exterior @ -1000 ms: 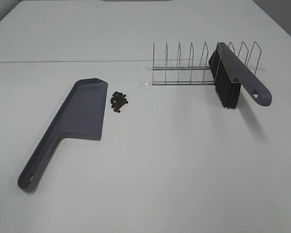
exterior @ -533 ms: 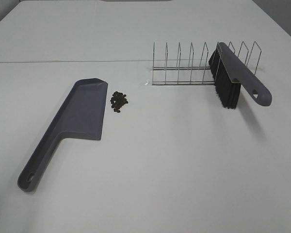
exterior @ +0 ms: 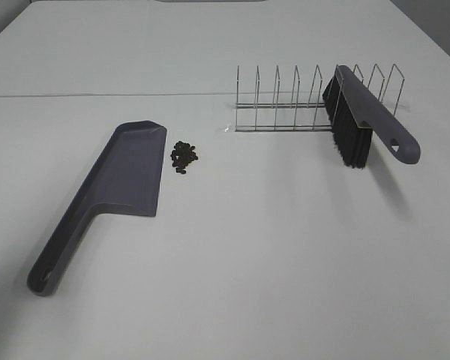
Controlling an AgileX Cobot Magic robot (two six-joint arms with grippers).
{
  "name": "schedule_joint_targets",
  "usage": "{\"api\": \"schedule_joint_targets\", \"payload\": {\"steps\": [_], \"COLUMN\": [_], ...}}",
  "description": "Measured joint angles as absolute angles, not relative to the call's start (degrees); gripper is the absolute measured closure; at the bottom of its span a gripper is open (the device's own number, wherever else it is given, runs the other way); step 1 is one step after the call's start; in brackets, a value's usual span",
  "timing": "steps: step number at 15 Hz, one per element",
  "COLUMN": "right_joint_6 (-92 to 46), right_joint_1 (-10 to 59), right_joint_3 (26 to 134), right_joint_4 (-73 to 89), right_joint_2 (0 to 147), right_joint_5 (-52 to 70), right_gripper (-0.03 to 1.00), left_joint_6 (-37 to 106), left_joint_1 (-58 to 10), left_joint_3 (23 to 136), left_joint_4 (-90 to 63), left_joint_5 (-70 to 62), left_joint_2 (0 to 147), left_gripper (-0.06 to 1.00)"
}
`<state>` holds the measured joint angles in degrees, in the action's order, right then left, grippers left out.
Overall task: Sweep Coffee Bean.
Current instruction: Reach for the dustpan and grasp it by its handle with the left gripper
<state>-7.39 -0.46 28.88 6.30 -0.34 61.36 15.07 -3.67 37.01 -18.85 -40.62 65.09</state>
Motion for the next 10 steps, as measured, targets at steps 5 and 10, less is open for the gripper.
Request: {"api": "schedule_joint_targets", "payload": {"steps": [5, 10], "right_joint_6": [-7.39, -7.39], "right_joint_1": [-0.46, -0.46], "right_joint_3": [28.88, 28.88], "right_joint_4": [6.3, 6.3], "right_joint_2": [-0.34, -0.34], "right_joint_5": [61.36, 61.36], "right_gripper": [0.17, 0.17], "left_joint_6": [11.52, 5.96], "left_joint_1": [-8.25, -8.37], "left_joint_3": [37.24, 42.28], "left_joint_4": [-18.91, -15.7], "left_joint_5": [-33.92, -29.85], "left_joint_2": [81.07, 90.36], "left_gripper": [0.23, 0.23]}}
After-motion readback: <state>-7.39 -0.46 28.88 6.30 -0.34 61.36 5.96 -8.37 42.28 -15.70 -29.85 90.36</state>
